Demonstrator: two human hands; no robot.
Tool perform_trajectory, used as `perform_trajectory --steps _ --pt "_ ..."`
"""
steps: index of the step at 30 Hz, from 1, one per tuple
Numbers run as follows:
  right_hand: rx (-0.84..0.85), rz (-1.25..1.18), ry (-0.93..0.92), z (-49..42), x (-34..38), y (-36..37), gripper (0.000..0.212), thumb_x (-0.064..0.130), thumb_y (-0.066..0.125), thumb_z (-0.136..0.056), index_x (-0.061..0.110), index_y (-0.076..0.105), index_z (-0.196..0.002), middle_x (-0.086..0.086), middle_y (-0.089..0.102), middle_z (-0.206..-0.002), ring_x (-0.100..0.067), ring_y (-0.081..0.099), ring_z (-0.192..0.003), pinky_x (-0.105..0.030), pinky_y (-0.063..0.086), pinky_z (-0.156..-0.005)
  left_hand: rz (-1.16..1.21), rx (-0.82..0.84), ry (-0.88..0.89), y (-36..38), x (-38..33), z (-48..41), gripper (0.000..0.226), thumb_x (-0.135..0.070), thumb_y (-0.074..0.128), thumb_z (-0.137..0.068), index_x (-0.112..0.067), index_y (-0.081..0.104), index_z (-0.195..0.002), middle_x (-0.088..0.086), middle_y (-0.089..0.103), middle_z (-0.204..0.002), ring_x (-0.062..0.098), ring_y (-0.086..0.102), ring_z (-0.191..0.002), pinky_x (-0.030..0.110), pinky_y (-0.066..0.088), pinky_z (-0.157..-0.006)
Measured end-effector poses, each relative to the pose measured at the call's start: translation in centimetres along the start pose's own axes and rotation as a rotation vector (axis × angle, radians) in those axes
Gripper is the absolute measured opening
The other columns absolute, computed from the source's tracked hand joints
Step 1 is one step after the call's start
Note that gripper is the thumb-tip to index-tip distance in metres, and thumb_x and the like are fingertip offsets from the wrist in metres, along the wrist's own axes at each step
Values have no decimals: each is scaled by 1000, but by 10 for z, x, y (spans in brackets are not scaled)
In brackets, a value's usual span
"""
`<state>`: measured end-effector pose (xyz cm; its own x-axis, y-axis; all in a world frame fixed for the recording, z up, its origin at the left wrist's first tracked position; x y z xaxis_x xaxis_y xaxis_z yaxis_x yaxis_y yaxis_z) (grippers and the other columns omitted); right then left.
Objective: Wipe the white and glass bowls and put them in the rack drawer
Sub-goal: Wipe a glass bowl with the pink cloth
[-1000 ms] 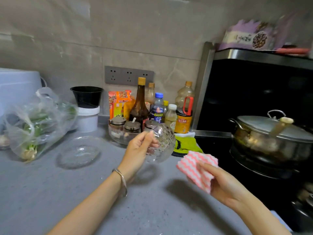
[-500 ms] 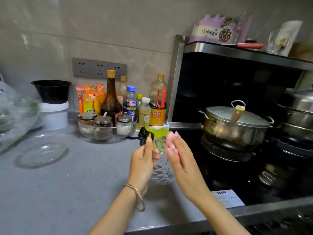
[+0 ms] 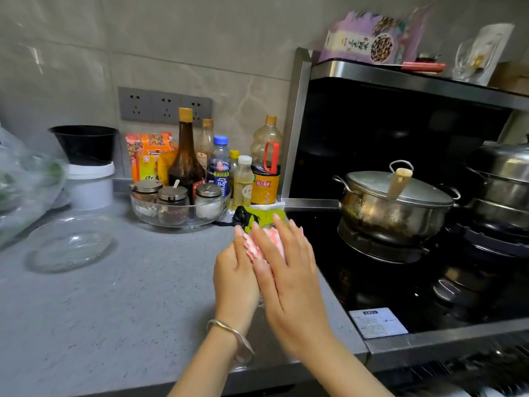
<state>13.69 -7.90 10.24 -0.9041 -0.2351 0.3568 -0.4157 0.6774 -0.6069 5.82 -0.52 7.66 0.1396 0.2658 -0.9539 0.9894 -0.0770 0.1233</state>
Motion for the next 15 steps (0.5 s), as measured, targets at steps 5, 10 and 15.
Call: perform_trajectory --steps 5,10,15 --pt "-36 -462 204 -26 -35 -18 36 48 31 -95 45 56 -122 18 54 -134 1 43 -130 -38 36 -110 38 -15 -5 -9 -9 13 58 -46 30 -99 -13 58 -60 -6 59 -46 0 52 -44 26 40 -54" --pt "15 -133 -3 -3 12 2 48 50 11 -101 46 40 -139 17 33 -151 -8 17 -145 -38 14 -119 -2 -58 66 -20 -12 10 58 -53 30 -94 -19 63 -60 -5 66 -54 7 61 -55 30 47 -58" --pt "-70 -72 -80 -8 20 -10 44 39 23 -102 33 47 -138 9 43 -146 -12 28 -141 -41 25 -114 -51 20 107 -17 -15 13 53 -52 33 -92 -20 67 -68 1 69 -61 11 63 -58 36 51 -60"
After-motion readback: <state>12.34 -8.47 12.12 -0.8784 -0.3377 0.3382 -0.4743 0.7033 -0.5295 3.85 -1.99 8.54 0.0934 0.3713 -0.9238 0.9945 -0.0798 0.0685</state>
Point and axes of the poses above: each hand's wrist, its own z-axis away from the middle knuckle, its own y-axis out of the palm, x = y × z, the point moved 9 cm from there along -z, towards the middle knuckle
